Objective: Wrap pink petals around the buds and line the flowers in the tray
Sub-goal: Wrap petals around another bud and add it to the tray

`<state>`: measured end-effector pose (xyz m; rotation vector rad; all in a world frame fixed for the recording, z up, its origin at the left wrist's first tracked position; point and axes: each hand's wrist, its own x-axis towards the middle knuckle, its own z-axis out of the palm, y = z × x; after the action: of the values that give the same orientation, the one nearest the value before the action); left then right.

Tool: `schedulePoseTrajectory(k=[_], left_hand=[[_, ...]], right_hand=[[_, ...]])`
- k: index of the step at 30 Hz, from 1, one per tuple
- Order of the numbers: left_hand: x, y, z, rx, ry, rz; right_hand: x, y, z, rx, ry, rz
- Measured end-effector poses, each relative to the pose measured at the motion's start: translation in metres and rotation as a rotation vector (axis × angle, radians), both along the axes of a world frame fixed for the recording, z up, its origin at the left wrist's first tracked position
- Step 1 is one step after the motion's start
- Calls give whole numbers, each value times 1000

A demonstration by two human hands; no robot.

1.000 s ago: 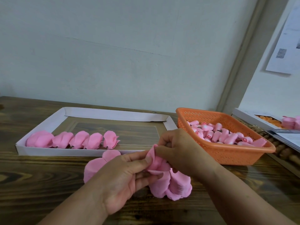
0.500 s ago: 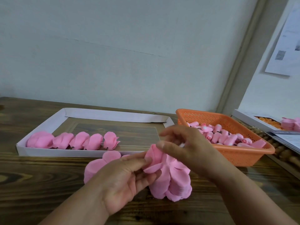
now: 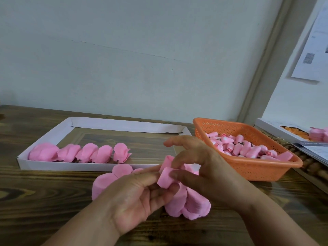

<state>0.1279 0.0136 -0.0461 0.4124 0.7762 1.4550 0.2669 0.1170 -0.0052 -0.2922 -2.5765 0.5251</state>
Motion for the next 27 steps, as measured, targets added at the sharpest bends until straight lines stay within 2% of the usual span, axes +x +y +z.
schedulePoseTrajectory(k=[7,12,16,20,22,24,27], left_hand=[[-2,-2,2,-36,31,10],[-4,-4,4,-54,-68,15],[-2,-4,8,-32,-81,37],[-2,-4,8,3,-99,53],[-2,-4,7,9,-101,49],[-2,-4,6,8,-101,38],[-3,-3,6,-2,-102,27]], right_hand=[[1,0,0,-174,98,-6],[-2,2,2,-177,123,7],[1,4,3,-201,103,53],[11,2,-4,-254,244,48],[11,-2,-12,-211,276,39],[10,-4,-18,-156,265,21],[10,-5,-16,-189,204,44]])
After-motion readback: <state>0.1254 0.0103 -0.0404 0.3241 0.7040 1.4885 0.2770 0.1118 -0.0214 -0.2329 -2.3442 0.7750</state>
